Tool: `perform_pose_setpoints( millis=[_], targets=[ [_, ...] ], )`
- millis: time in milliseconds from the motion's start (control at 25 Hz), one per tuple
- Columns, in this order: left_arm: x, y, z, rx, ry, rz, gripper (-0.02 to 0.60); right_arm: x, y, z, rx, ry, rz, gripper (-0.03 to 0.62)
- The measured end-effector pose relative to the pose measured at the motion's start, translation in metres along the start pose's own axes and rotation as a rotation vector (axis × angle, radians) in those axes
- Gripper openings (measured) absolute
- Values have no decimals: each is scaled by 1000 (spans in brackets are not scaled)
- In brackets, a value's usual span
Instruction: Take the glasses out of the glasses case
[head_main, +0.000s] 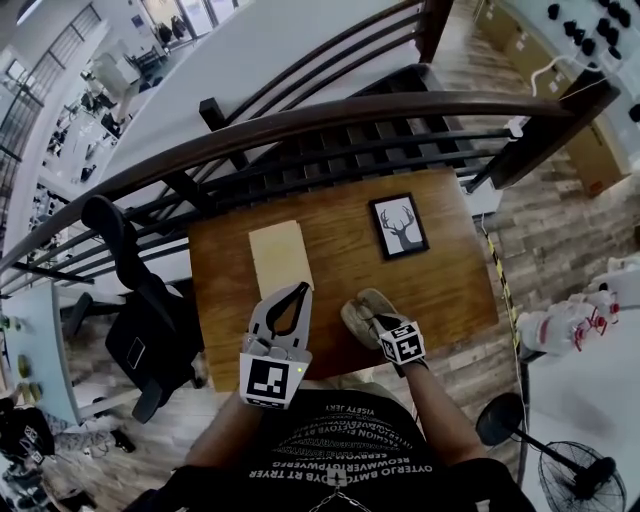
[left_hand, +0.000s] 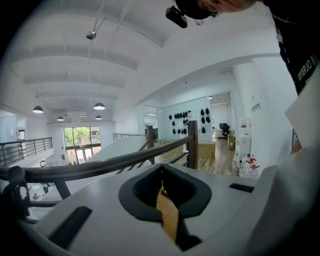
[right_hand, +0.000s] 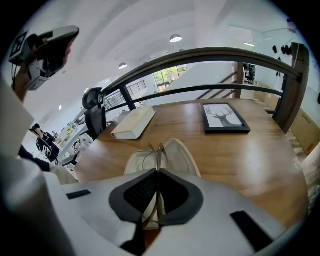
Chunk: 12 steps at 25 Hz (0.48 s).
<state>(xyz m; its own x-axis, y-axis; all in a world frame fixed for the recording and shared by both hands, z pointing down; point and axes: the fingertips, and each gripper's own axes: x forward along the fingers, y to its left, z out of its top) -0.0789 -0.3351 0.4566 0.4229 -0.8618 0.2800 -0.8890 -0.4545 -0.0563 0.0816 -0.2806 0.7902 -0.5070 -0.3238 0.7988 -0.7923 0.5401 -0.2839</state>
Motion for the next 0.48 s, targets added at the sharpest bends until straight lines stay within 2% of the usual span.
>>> perform_pose_setpoints(
  millis=[480],
  targets=[
    [-1,-29,18,15,-26,-2,29,-59,11,29,-28,-138,45,28]
  ],
)
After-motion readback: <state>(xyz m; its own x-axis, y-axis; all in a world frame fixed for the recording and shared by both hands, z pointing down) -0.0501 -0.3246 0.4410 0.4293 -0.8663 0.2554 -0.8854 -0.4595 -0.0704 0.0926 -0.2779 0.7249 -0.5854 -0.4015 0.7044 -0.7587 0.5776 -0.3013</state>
